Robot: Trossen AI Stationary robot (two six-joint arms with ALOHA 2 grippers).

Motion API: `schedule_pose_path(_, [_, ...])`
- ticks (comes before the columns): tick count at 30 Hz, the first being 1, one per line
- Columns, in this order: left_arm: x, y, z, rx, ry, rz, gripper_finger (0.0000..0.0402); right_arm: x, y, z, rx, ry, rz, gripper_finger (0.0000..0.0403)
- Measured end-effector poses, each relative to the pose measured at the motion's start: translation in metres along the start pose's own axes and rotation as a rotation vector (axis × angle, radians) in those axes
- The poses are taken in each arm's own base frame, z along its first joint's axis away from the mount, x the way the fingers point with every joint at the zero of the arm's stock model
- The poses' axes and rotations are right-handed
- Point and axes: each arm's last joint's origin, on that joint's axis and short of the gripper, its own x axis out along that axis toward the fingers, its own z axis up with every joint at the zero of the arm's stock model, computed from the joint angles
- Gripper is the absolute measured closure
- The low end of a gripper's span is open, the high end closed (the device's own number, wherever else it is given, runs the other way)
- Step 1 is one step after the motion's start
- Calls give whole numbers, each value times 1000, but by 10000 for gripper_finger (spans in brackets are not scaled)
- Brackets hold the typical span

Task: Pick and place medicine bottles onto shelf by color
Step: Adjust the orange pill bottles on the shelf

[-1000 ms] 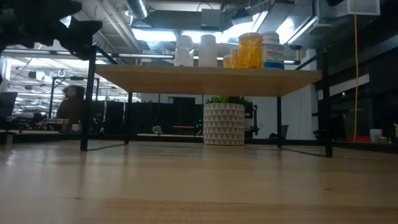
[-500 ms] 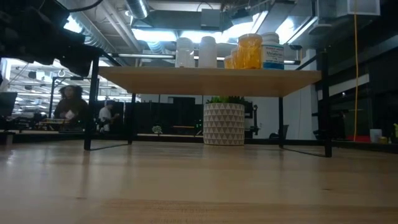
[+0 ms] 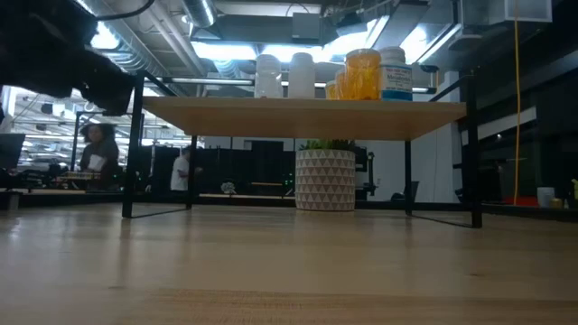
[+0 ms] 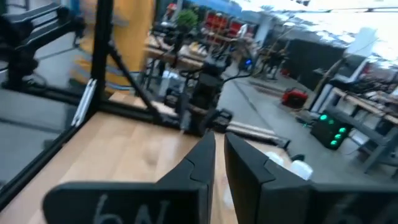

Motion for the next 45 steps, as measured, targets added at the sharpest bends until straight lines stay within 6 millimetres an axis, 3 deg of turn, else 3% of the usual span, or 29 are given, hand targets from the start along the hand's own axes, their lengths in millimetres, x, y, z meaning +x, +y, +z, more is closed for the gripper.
schedule_pose_path(6, [-3,-7,18,4,-41,-176,205,0,-3,6,19,-39,-57,364])
schedule_pose_path(10, [-9,-7,33,7,-61,-145,205,0,-3,6,18,-39,-58,364])
schedule_pose_path(17, [-33,-7,57,169,-92,-68,205,0,-3,6,21,-39,-57,364])
schedule_pose_path(25, [-38,-4,36,184,-234,-52,205,0,-4,6,58,-33,-99,364])
schedule_pose_path(32, [-30,2,18,163,-220,57,205,-1,-18,12,122,0,-397,364])
schedule_pose_path(37, [-28,1,10,82,-179,-40,205,1,-25,24,104,-5,-437,364])
schedule_pose_path(45, [-28,3,11,59,-189,36,205,5,-44,51,45,72,-433,364])
